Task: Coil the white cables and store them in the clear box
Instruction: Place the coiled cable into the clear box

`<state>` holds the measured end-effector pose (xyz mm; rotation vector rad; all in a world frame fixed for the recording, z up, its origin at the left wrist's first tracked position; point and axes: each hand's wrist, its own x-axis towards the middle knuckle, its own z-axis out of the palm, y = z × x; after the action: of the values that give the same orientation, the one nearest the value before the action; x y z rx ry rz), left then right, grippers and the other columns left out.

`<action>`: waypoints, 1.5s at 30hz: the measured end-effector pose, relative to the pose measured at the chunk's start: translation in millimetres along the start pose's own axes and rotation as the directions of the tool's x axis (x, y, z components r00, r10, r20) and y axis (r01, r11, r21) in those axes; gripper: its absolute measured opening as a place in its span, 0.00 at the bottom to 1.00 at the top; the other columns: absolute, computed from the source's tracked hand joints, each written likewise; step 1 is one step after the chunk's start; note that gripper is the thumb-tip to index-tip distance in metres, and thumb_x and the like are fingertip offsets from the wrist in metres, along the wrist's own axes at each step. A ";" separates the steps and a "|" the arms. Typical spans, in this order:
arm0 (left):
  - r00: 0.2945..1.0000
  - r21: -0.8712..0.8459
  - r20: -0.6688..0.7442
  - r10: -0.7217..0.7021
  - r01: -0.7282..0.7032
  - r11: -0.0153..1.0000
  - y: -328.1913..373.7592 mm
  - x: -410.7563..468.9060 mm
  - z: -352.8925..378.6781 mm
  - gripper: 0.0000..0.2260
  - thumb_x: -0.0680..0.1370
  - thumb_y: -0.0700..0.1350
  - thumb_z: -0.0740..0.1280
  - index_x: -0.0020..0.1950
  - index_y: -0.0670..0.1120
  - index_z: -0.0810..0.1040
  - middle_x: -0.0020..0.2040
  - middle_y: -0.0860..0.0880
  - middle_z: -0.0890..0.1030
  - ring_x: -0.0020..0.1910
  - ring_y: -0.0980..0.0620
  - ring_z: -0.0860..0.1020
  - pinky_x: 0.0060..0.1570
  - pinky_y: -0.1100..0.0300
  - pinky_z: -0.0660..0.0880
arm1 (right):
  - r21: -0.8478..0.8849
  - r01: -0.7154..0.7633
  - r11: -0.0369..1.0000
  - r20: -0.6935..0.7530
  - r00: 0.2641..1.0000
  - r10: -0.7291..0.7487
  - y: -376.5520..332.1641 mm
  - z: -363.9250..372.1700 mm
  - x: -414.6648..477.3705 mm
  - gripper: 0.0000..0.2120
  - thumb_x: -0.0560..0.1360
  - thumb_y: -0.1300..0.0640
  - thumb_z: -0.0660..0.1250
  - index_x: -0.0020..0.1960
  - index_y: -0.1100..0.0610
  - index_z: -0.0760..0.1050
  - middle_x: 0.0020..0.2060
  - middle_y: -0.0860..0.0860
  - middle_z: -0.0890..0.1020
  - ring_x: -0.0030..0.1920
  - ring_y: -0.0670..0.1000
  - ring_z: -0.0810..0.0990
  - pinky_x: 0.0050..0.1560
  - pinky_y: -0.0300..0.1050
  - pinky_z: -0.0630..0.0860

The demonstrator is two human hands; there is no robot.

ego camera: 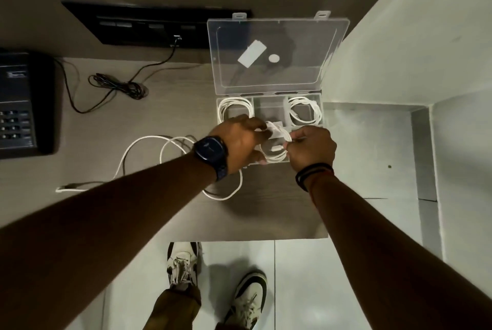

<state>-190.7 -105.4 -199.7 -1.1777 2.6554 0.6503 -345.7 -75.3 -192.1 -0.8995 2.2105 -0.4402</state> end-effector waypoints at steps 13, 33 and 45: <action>0.949 -0.102 -0.293 -0.119 0.092 0.990 21.9 0.7 16.5 0.28 0.66 0.36 0.75 0.64 0.39 0.72 0.42 0.40 0.83 0.39 0.39 0.80 0.42 0.50 0.76 | -0.389 0.264 0.883 0.061 0.963 -0.261 -1.1 7.2 -6.4 0.09 0.75 0.62 0.67 0.53 0.61 0.81 0.48 0.60 0.85 0.51 0.61 0.81 0.53 0.48 0.76; 0.989 0.097 -0.128 -0.070 0.082 0.992 25.9 0.2 30.8 0.14 0.79 0.46 0.57 0.63 0.49 0.75 0.62 0.52 0.78 0.62 0.44 0.69 0.60 0.51 0.64 | -0.559 0.375 0.740 0.105 0.917 -0.385 28.8 13.5 -0.7 0.11 0.75 0.60 0.66 0.56 0.61 0.80 0.56 0.60 0.77 0.55 0.60 0.78 0.56 0.48 0.74; 0.995 -0.015 -0.089 -0.044 0.043 0.999 16.8 -6.8 38.0 0.22 0.81 0.49 0.55 0.75 0.54 0.57 0.73 0.54 0.67 0.65 0.47 0.66 0.63 0.49 0.63 | -0.514 0.383 0.768 0.094 0.914 -0.394 40.5 15.1 -4.7 0.10 0.76 0.59 0.63 0.53 0.58 0.80 0.53 0.60 0.76 0.52 0.61 0.78 0.52 0.50 0.77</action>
<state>-199.5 -73.7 -225.9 -1.2932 2.6934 0.6225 -351.7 -44.2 -221.9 -1.6737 2.1901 -0.0115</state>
